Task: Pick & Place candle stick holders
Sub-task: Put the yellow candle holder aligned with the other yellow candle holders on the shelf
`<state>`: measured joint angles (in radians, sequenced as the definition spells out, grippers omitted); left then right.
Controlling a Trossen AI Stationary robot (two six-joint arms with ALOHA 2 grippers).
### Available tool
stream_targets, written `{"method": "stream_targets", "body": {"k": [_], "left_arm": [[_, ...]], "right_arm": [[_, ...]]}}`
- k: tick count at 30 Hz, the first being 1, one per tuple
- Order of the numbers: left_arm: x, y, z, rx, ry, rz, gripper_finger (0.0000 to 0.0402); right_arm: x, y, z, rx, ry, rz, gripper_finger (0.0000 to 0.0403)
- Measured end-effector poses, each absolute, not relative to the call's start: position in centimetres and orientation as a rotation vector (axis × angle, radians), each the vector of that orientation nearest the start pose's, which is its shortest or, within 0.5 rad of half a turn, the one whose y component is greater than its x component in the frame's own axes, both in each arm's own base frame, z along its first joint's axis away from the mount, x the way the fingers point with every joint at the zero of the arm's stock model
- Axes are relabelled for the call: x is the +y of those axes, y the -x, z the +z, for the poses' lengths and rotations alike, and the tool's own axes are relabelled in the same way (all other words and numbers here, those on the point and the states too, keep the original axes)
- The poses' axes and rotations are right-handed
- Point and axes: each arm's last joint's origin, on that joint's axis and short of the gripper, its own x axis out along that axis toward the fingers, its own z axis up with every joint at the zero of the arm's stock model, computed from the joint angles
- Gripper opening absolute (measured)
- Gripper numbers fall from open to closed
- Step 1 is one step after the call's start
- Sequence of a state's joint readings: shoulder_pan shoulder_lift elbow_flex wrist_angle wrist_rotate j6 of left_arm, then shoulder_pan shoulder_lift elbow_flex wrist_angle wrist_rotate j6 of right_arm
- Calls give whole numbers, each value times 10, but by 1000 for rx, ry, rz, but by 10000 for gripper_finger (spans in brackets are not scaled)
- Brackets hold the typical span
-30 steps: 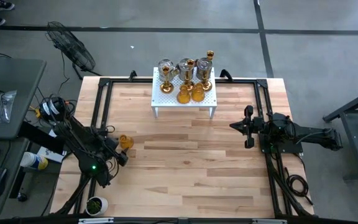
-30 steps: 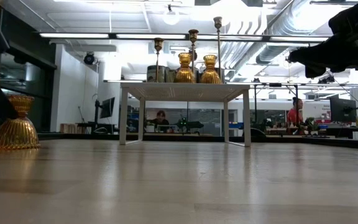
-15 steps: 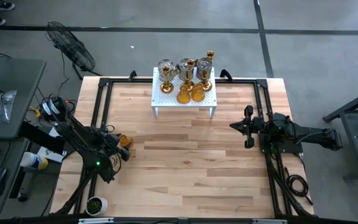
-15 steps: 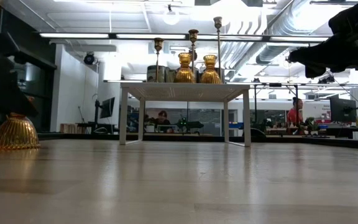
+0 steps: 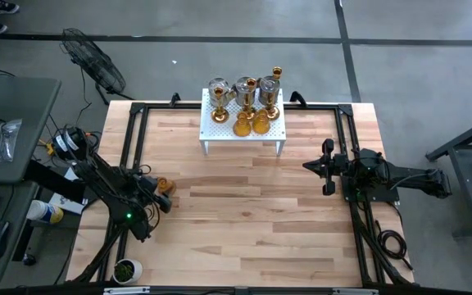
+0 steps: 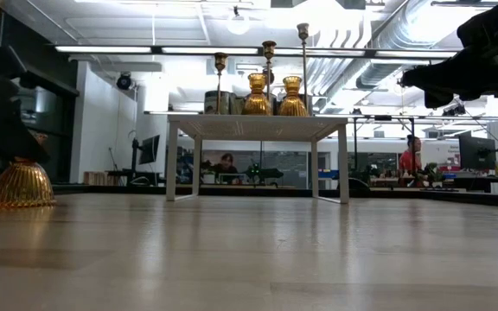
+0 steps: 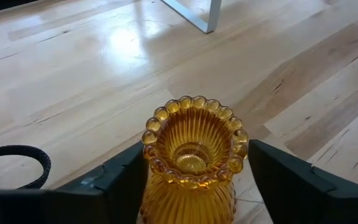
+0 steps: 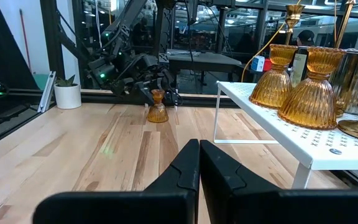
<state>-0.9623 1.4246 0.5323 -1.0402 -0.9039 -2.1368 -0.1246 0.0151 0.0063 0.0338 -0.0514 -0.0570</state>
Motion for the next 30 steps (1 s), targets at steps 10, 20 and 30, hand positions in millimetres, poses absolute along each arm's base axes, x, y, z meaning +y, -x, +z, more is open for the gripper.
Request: {"method": "stream_targets", "body": {"k": [10,20,30], "left_arm": [[-111,-105,132,527,375,887,197],[-111,-105,132,523,371,886,150],[-111,-105,132,523,372,886,132]], "right_arm": [[-11,-98,168,-23,59,-74,3],[-11,-98,168,-22,59,-74,3],[-11,-98,168,-23,59,-74,3]]}}
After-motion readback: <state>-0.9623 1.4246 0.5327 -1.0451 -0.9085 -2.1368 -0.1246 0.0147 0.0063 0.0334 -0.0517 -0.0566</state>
